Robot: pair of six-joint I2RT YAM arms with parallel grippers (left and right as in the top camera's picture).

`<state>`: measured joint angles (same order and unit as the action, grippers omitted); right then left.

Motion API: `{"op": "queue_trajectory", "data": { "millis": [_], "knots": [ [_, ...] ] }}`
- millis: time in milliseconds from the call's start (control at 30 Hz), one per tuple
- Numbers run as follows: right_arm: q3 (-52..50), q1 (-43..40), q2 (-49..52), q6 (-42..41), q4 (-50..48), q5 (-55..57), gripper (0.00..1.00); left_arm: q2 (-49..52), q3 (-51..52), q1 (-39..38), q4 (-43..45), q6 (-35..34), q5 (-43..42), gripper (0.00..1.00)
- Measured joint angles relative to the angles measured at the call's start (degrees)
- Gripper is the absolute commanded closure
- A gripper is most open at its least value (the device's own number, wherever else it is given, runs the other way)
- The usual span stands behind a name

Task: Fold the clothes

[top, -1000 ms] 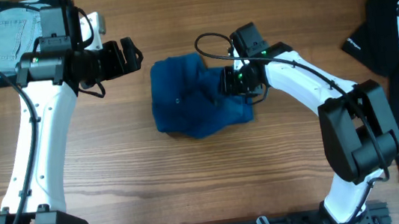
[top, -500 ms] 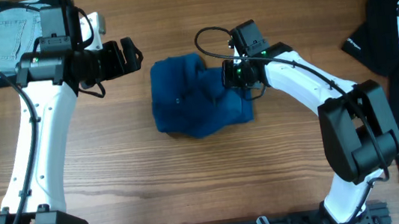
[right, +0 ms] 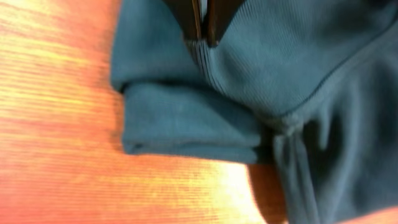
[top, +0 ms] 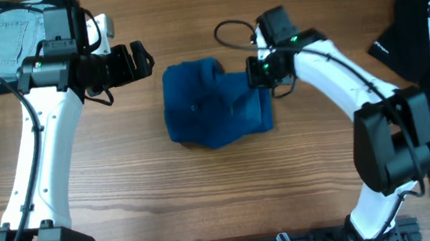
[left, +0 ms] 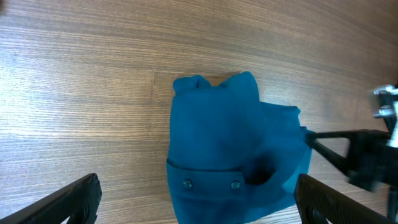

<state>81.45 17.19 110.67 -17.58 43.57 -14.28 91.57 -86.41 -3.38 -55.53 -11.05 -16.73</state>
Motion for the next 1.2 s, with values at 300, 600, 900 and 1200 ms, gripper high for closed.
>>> {"op": "queue_trajectory", "data": {
  "millis": [300, 600, 900, 1200],
  "knots": [
    [12.3, -5.2, -0.2, 7.0, 14.0, -5.1, 0.91, 0.0, 0.0, 0.0, 0.0, 0.0, 0.0, 0.00],
    [8.4, -5.5, -0.2, 14.8, 11.7, -7.5, 0.55, 0.0, 0.0, 0.0, 0.0, 0.0, 0.0, 0.00],
    [-4.9, -4.4, 0.0, 20.4, -4.9, -7.7, 0.55, 0.0, 0.0, 0.0, 0.0, 0.0, 0.0, 0.00],
    [-10.1, -2.4, 0.5, 22.4, -12.6, -7.8, 0.55, 0.0, 0.0, 0.0, 0.0, 0.0, 0.0, 0.00]
  ]
}}
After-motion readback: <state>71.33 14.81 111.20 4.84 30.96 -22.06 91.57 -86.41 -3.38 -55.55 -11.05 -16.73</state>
